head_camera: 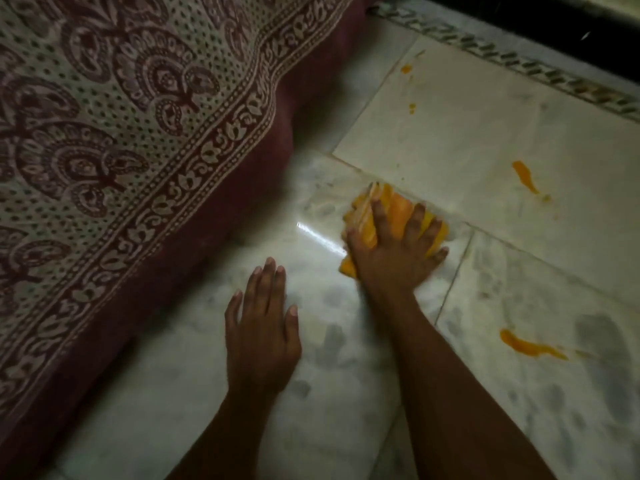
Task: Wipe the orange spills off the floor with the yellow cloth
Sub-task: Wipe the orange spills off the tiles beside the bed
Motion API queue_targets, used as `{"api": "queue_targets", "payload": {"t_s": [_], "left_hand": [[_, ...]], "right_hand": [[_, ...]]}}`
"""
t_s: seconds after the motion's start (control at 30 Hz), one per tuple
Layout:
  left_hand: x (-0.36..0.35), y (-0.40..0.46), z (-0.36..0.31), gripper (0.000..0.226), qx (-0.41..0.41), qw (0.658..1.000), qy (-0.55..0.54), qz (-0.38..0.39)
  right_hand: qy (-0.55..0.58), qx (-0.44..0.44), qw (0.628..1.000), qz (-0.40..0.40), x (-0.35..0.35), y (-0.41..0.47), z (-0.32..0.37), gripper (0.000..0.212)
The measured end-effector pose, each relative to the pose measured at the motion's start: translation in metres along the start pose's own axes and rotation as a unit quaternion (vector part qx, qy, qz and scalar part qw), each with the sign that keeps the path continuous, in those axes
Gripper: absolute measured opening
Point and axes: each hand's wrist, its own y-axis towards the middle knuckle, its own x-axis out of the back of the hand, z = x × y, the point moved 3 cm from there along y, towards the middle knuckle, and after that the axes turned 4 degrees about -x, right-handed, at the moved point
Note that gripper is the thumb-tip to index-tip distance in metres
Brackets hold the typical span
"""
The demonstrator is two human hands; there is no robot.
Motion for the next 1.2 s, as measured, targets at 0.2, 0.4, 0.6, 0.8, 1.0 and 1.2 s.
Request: {"api": "queue_targets", "payload": {"t_s": [0.2, 0.4, 0.6, 0.8, 1.0, 1.2], "left_hand": [[0.004, 0.0, 0.0, 0.065, 0.001, 1.0, -0.01, -0.002], [0.007, 0.004, -0.001, 0.067, 0.005, 0.999, 0.002, 0.054], [0.004, 0.002, -0.002, 0.068, 0.004, 0.999, -0.009, 0.032], [0.001, 0.009, -0.001, 0.057, -0.041, 0.998, -0.025, -0.048], [-0.007, 0.109, -0.041, 0.056, -0.163, 0.984, -0.073, 0.015], [-0.043, 0.154, -0.046, 0.06, -0.115, 0.992, -0.057, 0.009]], "right_hand": [[-0.006, 0.146, 0.989, 0.022, -0.008, -0.011, 0.051, 0.074], [-0.054, 0.153, 0.982, 0.092, 0.041, -0.054, -0.053, 0.083], [-0.006, -0.085, 0.996, 0.003, 0.002, 0.037, -0.008, 0.081], [-0.012, 0.134, 0.99, -0.033, 0.001, 0.006, 0.029, 0.074], [-0.055, 0.105, 0.993, -0.007, 0.035, -0.007, -0.08, 0.081], [0.007, -0.037, 0.993, -0.114, -0.018, 0.12, -0.014, 0.072]]}}
